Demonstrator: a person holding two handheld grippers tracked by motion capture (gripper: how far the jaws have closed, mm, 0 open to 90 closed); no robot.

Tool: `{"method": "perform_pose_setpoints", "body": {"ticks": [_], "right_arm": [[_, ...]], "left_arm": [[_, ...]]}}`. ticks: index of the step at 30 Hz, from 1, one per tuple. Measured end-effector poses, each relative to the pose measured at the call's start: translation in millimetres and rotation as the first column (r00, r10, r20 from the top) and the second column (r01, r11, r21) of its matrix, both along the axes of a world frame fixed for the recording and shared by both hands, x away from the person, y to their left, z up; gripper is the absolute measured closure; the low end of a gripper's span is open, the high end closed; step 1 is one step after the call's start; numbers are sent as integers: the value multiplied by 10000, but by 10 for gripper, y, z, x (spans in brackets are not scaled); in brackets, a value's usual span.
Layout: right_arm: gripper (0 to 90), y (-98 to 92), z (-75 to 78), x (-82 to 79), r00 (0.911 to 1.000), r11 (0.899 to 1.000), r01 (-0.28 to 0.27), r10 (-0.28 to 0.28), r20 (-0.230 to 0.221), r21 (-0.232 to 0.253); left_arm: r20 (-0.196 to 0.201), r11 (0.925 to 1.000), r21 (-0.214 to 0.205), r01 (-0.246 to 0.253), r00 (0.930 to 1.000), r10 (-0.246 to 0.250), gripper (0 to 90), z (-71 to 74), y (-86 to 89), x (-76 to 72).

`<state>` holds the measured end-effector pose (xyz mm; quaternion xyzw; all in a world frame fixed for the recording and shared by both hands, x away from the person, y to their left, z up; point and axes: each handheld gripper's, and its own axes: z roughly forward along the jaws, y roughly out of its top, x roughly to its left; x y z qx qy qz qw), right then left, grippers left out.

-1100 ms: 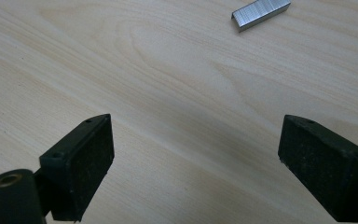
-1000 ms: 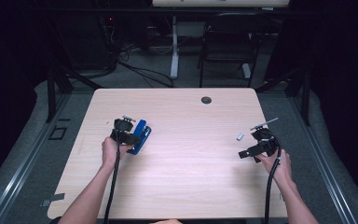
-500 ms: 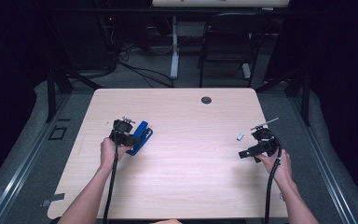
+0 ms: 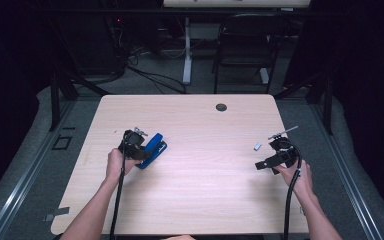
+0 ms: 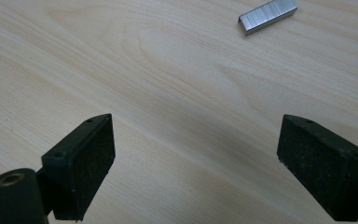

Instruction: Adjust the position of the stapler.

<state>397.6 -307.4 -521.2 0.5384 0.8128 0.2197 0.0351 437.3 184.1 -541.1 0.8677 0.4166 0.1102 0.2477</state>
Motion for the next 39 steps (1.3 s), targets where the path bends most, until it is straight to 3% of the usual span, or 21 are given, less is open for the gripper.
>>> {"method": "perform_pose_setpoints", "body": {"ticks": [9,11,24,34,39], "right_arm": [[109,2,-3,3,9999,9998,-121,120,-46,-148],[109,14,-7,0,10000,10000,-44,44,-30,14],[109,5,-4,5,9998,9998,-174,172,-120,-126],[110,15,-10,1,9999,9998,-134,135,-78,155],[111,15,-12,1,9998,9999,-149,150,-101,61]], "left_arm": [[86,9954,-20,956,9954,-956,661,10,-79,-62],[36,9929,-126,1185,9930,-1184,661,8,-95,-73],[56,9744,-391,2212,9752,-2212,661,-6,-252,-158],[181,9454,-487,3223,9466,-3218,660,-28,-452,-262],[238,9239,-406,3806,9247,-3799,660,-32,-545,-321]]}}
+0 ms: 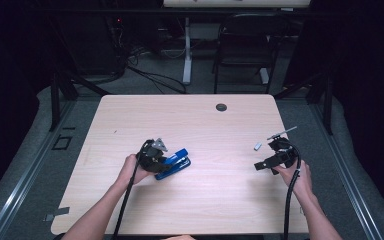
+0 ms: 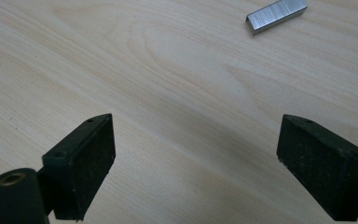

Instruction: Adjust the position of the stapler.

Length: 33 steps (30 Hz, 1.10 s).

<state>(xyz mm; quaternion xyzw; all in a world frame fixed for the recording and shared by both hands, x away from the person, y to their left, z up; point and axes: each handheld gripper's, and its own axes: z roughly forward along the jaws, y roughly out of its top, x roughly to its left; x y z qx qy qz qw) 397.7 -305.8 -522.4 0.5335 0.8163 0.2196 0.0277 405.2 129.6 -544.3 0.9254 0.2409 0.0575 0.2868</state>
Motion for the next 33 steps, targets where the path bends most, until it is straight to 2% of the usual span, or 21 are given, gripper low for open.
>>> {"method": "perform_pose_setpoints", "body": {"ticks": [8,17,21,23,24,27,29,30,32,33], "right_arm": [[114,10,-7,0,10000,10000,-10,10,2,43],[116,15,2,2,9999,9999,-105,104,-49,-119],[116,27,-5,0,10000,10000,-26,26,5,1],[116,23,-4,1,9999,9999,-98,97,-64,-100],[117,22,-6,1,9999,9997,-134,134,-11,-212],[117,36,-12,0,9999,9999,-113,113,3,-85],[117,36,-12,1,9999,9997,-156,155,-13,-174],[117,43,-15,-1,9999,9999,-127,127,2,-50],[117,36,-12,5,9995,9993,-296,293,-109,-246],[117,45,-18,2,9998,9997,-202,201,-74,-165]], "left_arm": [[113,9958,-14,912,9958,-911,660,-15,-115,-78],[185,9838,-52,1793,9836,-1792,660,-33,-261,-147],[265,9759,-84,2178,9757,-2176,660,-39,-310,-174],[298,9698,-46,2439,9694,-2437,660,-44,-334,-192],[309,9695,-81,2448,9692,-2445,660,-46,-343,-200],[320,9626,-78,2708,9622,-2704,660,-47,-365,-218],[310,9589,-101,2836,9586,-2832,660,-48,-375,-228],[350,9556,-86,2944,9552,-2940,660,-49,-378,-228],[298,9515,-116,3075,9512,-3070,660,-49,-380,-226],[211,9468,-97,3216,9467,-3214,660,-42,-378,-223]]}}
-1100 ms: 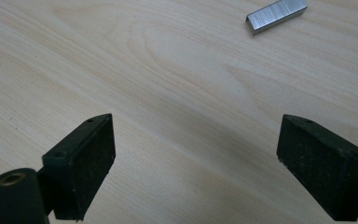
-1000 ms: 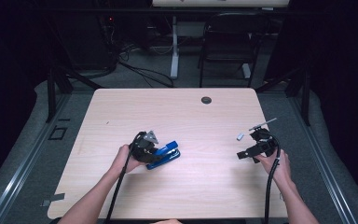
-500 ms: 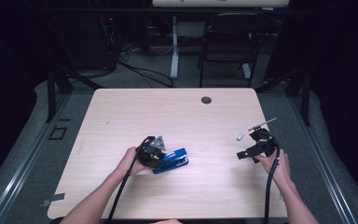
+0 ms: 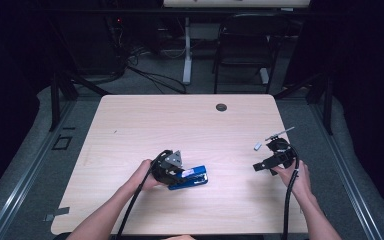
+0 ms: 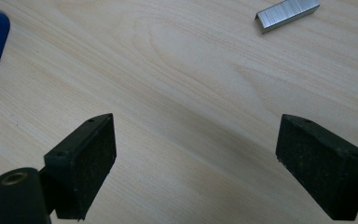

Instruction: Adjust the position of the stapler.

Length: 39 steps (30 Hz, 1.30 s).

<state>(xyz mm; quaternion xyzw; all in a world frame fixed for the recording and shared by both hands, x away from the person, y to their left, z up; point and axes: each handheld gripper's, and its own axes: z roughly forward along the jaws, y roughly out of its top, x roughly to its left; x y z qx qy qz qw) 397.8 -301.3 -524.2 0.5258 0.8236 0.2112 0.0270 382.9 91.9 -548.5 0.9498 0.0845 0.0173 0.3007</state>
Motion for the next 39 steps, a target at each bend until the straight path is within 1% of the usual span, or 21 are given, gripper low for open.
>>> {"method": "perform_pose_setpoints", "body": {"ticks": [1,7,8,12,13,14,15,16,18,21,23,24,27,28,29,31,34,35,37,38,39], "right_arm": [[117,5,-1,-1,10000,9999,13,-13,-25,101],[118,11,-6,0,10000,10000,-6,7,-72,84],[118,7,-7,2,10000,10000,-65,65,-38,-5],[118,12,-6,3,9999,9999,-128,127,-13,-91],[118,20,-9,1,10000,9999,-93,93,-1,37],[118,21,-9,2,9999,9999,-109,109,12,3],[118,28,-8,-1,10000,9999,-82,82,6,66],[118,24,-5,2,9998,9997,-221,221,-29,-73],[118,34,-7,1,9998,9998,-210,210,-14,-36],[118,50,-11,-1,9998,9998,-177,177,8,-9],[118,49,-9,1,9997,9996,-262,262,-15,-139],[118,50,-8,3,9995,9995,-310,309,-37,-117],[117,59,-16,2,9997,9997,-246,246,-26,33],[117,46,-13,5,9993,9993,-353,352,-85,-111],[117,43,-15,3,9994,9993,-349,348,-83,-93],[117,50,-20,1,9997,9997,-259,259,-40,41],[117,66,-14,-3,9996,9996,-280,281,-55,88],[117,68,-13,-4,9994,9994,-330,331,-53,88],[116,78,-12,-8,9993,9993,-372,372,-4,76],[116,84,-9,-13,9994,9994,-331,330,34,59],[116,93,-9,-17,9996,9994,-293,292,67,189]], "left_arm": [[92,10000,-64,-7,10000,8,660,-8,-4,-9],[141,9995,-132,303,9994,-301,660,-13,-21,-26],[110,9991,-151,394,9992,-392,660,-15,-21,-25],[85,9979,-88,644,9979,-643,660,-10,-23,-20],[80,9978,-97,661,9978,-660,660,-10,-23,-18],[162,9977,-151,668,9977,-665,660,-16,-24,-18],[225,9974,-9,724,9971,-724,660,-9,-22,-17],[230,9972,-8,747,9969,-746,660,-8,-21,-16],[143,9962,-225,844,9964,-841,660,-23,-20,-5],[137,9953,-271,935,9956,-931,660,-27,-20,-2],[103,9944,-247,1032,9946,-1029,659,-24,-20,0],[75,9936,-199,1113,9938,-1112,660,-19,-22,-1],[131,9922,-296,1215,9926,-1211,660,-27,-40,-8],[135,9917,-321,1247,9921,-1244,660,-29,-43,-9],[117,9910,-355,1294,9916,-1291,660,-33,-46,-9],[133,9905,-369,1322,9912,-1318,660,-34,-45,-8],[-17,9912,-491,1225,9924,-1228,656,-42,-39,4],[-113,9929,-574,1046,9944,-1054,643,-39,-41,8],[-121,9951,-769,617,9980,-628,504,11,-42,27],[-72,9948,-938,390,9992,-398,454,46,-38,33],[-108,9944,-1001,344,9993,-356,422,69,-30,43]]}}
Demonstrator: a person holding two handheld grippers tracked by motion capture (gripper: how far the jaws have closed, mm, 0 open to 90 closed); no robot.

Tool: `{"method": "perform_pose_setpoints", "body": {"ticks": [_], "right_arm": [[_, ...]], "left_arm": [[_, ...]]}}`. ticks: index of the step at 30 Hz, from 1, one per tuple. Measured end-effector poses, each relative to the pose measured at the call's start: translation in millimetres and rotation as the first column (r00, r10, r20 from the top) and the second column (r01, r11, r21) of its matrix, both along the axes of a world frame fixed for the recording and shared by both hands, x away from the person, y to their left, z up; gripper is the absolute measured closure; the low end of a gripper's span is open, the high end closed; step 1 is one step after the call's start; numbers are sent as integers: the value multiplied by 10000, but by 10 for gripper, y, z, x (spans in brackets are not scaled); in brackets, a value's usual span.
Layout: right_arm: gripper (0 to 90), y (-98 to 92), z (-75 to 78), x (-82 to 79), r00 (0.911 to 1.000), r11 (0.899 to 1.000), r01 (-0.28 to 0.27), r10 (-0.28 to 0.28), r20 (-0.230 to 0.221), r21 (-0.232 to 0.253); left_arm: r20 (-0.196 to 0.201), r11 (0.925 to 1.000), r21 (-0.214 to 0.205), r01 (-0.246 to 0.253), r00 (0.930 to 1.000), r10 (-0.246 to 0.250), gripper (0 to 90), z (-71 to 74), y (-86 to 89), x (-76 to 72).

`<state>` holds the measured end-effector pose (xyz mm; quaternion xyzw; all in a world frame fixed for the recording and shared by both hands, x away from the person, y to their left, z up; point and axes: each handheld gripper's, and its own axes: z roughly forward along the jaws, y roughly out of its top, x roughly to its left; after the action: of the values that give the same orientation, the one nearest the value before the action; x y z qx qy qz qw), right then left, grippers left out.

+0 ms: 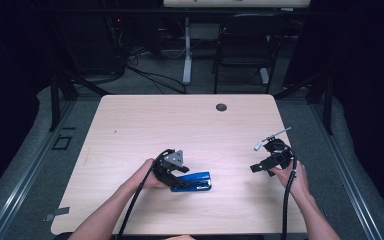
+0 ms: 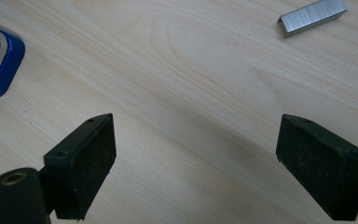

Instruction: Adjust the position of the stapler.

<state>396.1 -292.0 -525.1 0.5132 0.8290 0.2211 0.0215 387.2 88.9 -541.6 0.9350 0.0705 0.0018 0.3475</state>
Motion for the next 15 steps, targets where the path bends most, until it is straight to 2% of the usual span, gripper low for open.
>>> {"method": "perform_pose_setpoints", "body": {"ticks": [1,7,10,11,12,13,15], "right_arm": [[115,-5,5,1,10000,9999,-88,88,-17,-87],[113,28,10,0,9997,9998,-221,221,-38,-12],[113,65,5,-11,9999,9998,-130,130,26,142],[113,69,14,-9,9997,9998,-222,222,-40,-1],[113,76,14,-9,9995,9995,-300,300,-21,1],[113,88,12,-13,9997,9997,-242,242,4,48],[112,98,16,-16,9993,9993,-372,372,-70,-70]], "left_arm": [[19,9998,-61,-177,9998,177,398,15,4,4],[-123,9973,240,-693,9975,696,231,2,-11,14],[-210,9961,351,-807,9965,814,194,-15,-57,3],[-293,9961,323,-817,9961,827,189,-21,-75,-2],[-186,9944,536,-910,9956,921,184,-6,-87,-9],[-383,9957,273,-889,9952,899,185,-19,-97,-9],[-570,9955,195,-930,9939,940,185,-18,-113,-6]]}}
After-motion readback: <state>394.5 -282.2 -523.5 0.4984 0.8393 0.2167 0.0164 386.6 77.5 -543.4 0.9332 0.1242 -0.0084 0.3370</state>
